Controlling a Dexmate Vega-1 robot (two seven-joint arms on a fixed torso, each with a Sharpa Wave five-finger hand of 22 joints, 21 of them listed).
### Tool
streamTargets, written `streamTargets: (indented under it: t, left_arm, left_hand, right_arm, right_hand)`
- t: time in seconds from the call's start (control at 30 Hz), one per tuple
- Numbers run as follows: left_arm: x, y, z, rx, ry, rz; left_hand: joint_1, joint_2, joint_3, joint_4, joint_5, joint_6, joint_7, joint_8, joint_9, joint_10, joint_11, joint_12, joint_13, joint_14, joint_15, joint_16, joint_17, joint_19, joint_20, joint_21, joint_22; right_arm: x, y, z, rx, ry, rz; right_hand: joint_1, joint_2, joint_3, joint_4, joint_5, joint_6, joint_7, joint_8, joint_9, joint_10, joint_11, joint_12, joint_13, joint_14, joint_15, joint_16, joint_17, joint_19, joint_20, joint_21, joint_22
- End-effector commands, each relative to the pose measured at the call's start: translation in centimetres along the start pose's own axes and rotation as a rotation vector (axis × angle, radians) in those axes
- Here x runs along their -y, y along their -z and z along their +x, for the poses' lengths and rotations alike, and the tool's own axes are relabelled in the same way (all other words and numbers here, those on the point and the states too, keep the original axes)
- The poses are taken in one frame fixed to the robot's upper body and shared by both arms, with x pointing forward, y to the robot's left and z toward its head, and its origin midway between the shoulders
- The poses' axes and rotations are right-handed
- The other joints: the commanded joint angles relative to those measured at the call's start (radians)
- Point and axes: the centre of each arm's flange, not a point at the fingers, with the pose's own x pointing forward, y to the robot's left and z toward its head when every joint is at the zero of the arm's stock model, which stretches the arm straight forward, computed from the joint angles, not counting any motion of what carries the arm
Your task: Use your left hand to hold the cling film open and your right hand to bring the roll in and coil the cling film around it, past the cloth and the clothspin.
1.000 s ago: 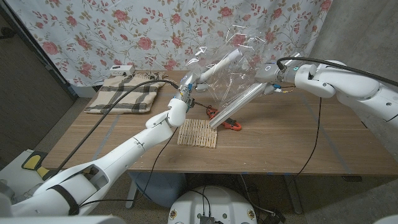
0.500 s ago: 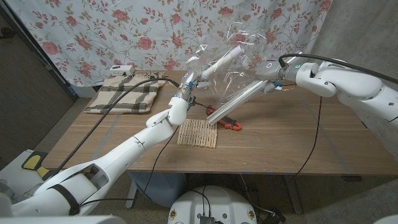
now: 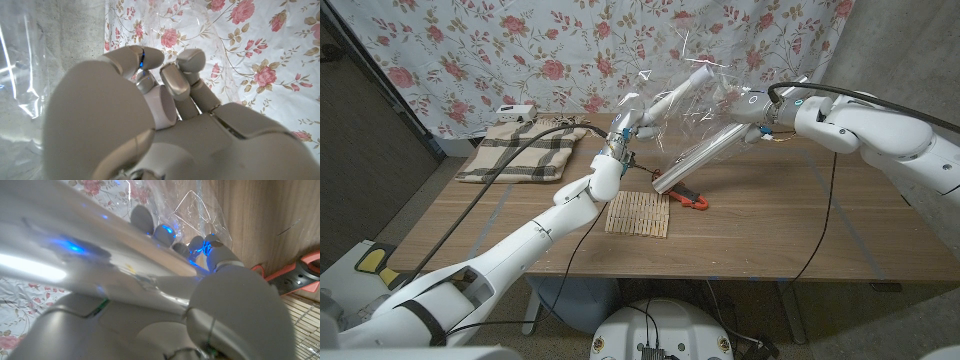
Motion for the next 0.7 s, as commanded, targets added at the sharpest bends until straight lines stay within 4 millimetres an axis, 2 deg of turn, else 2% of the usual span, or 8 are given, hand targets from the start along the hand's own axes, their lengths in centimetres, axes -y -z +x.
streamTargets:
  t: [0.03, 0.47, 0.7]
  left_arm:
    - [-0.75, -0.58, -0.75, 0.019, -0.028, -0.019]
    - [-1.01, -1.17, -1.45, 0.017, -0.039, -0.031]
    - [-1.02, -1.07, -1.64, 0.008, -0.041, -0.032]
  left_hand:
    - [0.002, 0.010, -0.004, -0.001, 0.008, -0.005, -0.001, 0.161, 0.094, -0.003, 0.000, 0.202, 0.155, -0.002, -0.002, -0.003, 0.000, 0.001, -0.004, -0.003, -0.001]
    - [0.002, 0.010, -0.004, -0.001, 0.008, -0.004, 0.000, 0.161, 0.094, -0.003, 0.000, 0.202, 0.155, -0.003, -0.002, -0.002, 0.001, 0.002, -0.004, 0.000, 0.001]
    - [0.002, 0.008, -0.005, -0.002, 0.008, -0.004, -0.001, 0.161, 0.094, -0.003, 0.000, 0.202, 0.155, -0.004, -0.002, -0.002, 0.001, 0.000, -0.003, -0.005, -0.006]
  right_arm:
    - [0.30, 0.75, 0.61, -0.072, -0.006, -0.033]
    - [1.22, 0.20, 0.85, -0.084, 0.013, -0.011]
    - [1.02, 0.08, 0.80, -0.069, 0.002, -0.015]
  right_hand:
    - [-0.097, 0.138, -0.001, 0.002, 0.004, 0.000, 0.001, 0.007, 0.003, 0.033, -0.024, 0.360, 0.142, 0.035, -0.030, 0.553, 0.115, -0.007, -0.003, 0.222, 0.009]
    - [-0.097, 0.139, -0.004, 0.004, 0.004, 0.002, 0.003, 0.009, -0.002, 0.037, -0.025, 0.360, 0.142, 0.036, -0.030, 0.553, 0.115, -0.006, -0.003, 0.229, 0.000]
    - [-0.097, 0.139, -0.005, 0.004, 0.005, 0.001, 0.004, 0.012, -0.001, 0.038, -0.024, 0.360, 0.142, 0.037, -0.030, 0.553, 0.115, -0.004, -0.003, 0.236, 0.004]
